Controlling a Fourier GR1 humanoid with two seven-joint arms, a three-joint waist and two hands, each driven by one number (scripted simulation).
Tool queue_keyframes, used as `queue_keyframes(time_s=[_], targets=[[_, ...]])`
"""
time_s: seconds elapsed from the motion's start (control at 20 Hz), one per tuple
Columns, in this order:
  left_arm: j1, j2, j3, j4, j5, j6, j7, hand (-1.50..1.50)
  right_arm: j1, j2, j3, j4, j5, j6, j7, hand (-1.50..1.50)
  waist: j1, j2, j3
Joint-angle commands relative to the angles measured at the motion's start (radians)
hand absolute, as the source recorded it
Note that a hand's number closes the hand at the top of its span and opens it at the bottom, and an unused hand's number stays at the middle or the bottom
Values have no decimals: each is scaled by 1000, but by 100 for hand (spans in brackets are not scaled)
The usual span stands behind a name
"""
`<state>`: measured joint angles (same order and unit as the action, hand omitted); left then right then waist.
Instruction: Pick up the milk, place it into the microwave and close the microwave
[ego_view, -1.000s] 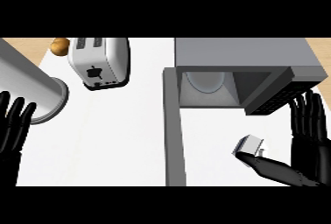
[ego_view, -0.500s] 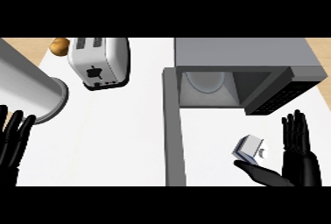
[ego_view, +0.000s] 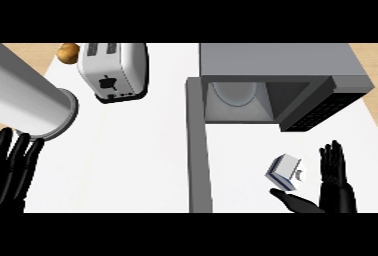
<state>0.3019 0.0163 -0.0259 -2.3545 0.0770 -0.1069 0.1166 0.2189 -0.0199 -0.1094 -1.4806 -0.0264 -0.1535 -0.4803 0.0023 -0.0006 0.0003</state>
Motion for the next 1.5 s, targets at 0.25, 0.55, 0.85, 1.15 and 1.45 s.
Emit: queue_keyframes(time_s=[0.25, 0.55, 0.85, 1.15, 1.45], targets=[[30, -16, -79, -15, -67, 45, -18, -150, -119, -21, -82, 313, -62, 70, -194, -150, 2, 0, 0], [90, 13, -5, -28, 5, -31, -41, -150, -227, -45, -135, 612, -78, 123, -383, -150, 5, 1, 0], [92, -16, -69, 12, -65, 15, -89, -150, -321, -109, -192, 863, -88, 153, -500, -150, 4, 1, 0], [82, -16, -63, -11, -42, 7, -57, -150, -347, -125, -134, 995, 9, 165, -654, 150, 13, 5, 2], [18, 11, -6, -18, 2, 4, -2, -150, -395, -104, -138, 999, 9, 185, -704, 150, 7, 6, 2]])
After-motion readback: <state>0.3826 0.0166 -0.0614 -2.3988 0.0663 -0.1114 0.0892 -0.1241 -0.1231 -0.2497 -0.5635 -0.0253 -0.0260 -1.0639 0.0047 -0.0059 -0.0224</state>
